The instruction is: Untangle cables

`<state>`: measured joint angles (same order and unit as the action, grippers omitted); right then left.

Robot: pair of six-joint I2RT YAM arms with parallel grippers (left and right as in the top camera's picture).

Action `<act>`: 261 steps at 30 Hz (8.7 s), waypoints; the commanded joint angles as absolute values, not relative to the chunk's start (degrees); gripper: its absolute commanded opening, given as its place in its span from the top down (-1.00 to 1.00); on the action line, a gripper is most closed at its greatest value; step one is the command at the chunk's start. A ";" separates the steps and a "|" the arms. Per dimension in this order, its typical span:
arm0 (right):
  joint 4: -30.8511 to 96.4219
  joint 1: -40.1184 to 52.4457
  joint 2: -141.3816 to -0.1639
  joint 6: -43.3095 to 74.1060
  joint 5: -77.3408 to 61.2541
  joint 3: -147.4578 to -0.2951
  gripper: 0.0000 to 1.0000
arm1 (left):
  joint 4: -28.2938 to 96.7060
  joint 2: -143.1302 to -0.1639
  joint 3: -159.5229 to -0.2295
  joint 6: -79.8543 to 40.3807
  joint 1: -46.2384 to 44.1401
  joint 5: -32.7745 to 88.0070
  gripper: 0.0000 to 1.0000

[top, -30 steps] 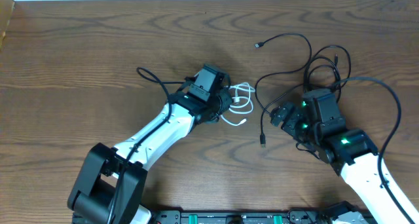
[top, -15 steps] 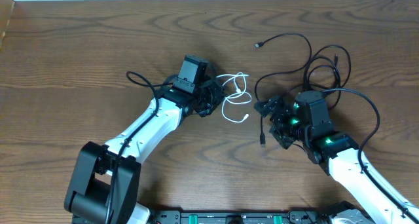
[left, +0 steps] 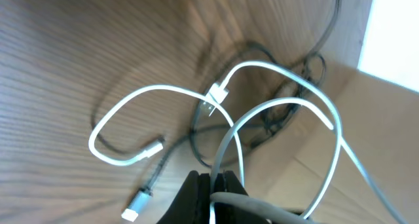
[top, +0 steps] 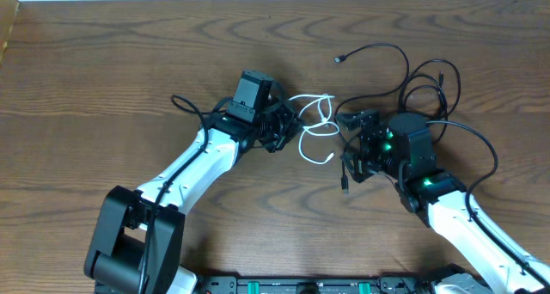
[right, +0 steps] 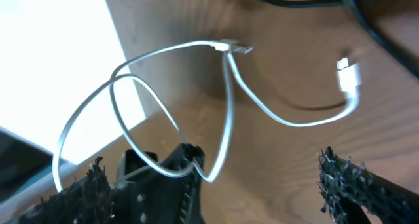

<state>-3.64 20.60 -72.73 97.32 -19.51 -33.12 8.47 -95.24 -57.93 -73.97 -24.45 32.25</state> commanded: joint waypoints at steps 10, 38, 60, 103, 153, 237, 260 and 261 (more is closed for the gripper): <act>-14.28 21.32 -76.07 97.62 -11.07 -32.75 -0.98 | 8.05 -94.72 -58.87 -74.26 -24.16 42.44 0.85; -9.43 21.41 -76.09 86.24 -18.37 -32.75 0.11 | 7.99 -94.72 -58.85 -53.78 -24.16 40.47 0.85; -7.40 21.41 -76.07 53.60 -8.49 -32.77 0.98 | 8.05 -94.72 -58.85 -53.56 -24.16 39.20 0.37; -17.74 -44.71 -77.01 35.16 6.46 -32.91 0.98 | 19.46 -94.72 -58.85 -46.72 -20.91 30.76 -0.89; -14.70 -19.73 -76.69 27.79 -10.44 -32.91 -0.98 | 19.46 -94.72 -58.85 -46.74 -20.91 28.36 -0.90; -2.52 16.58 -88.12 13.28 -0.38 -38.59 -0.02 | 14.72 -94.72 -58.85 -46.74 -20.91 19.97 -0.96; -11.51 16.16 -99.29 14.59 -3.40 -38.59 0.98 | 14.72 -94.72 -58.83 -46.74 -20.91 19.97 -0.96; -12.10 16.16 -98.67 15.09 -3.42 -38.63 0.98 | 14.72 -94.72 -58.85 -46.74 -20.91 19.97 -0.96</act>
<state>-11.00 16.58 -98.78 14.28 -3.25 -38.50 14.72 -95.24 -57.91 -47.55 -21.10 20.64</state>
